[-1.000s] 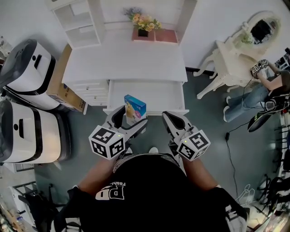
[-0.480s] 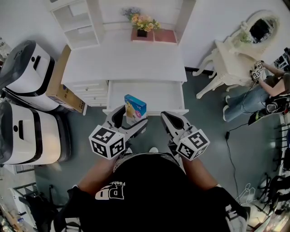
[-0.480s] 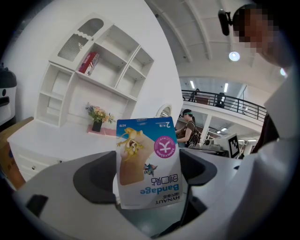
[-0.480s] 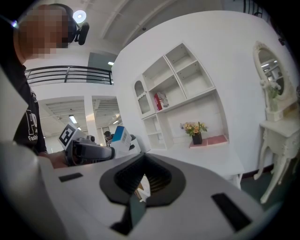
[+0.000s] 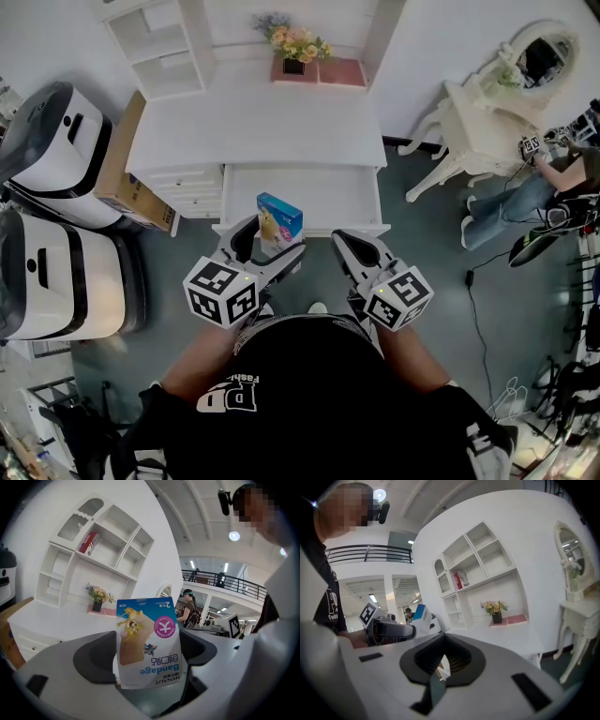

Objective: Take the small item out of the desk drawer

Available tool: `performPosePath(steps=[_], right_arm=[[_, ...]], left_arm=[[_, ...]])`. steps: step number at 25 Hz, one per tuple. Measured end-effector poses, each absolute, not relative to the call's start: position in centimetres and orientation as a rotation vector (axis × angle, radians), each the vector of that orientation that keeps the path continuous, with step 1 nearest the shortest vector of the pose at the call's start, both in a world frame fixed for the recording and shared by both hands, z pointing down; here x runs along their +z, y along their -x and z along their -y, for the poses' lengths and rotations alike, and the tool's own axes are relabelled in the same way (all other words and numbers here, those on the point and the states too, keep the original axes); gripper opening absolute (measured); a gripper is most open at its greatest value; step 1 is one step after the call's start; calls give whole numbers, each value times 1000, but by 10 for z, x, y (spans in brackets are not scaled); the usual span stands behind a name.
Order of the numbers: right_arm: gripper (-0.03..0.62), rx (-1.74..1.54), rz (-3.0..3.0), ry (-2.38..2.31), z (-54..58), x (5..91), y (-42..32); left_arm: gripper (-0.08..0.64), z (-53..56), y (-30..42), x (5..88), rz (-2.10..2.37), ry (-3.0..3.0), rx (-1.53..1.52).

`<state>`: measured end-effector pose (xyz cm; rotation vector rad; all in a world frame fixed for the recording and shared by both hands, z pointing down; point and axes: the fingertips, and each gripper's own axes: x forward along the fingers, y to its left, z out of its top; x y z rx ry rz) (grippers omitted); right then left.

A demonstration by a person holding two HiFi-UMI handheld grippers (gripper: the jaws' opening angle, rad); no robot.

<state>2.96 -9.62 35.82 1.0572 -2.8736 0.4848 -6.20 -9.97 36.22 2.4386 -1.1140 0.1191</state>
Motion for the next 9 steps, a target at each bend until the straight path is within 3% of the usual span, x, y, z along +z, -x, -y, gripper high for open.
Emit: performPosePath(steps=[9], right_arm=[[6, 470, 2870, -1058, 95, 357, -30]], left_arm=[[416, 99, 63, 362, 1119, -2439, 131]])
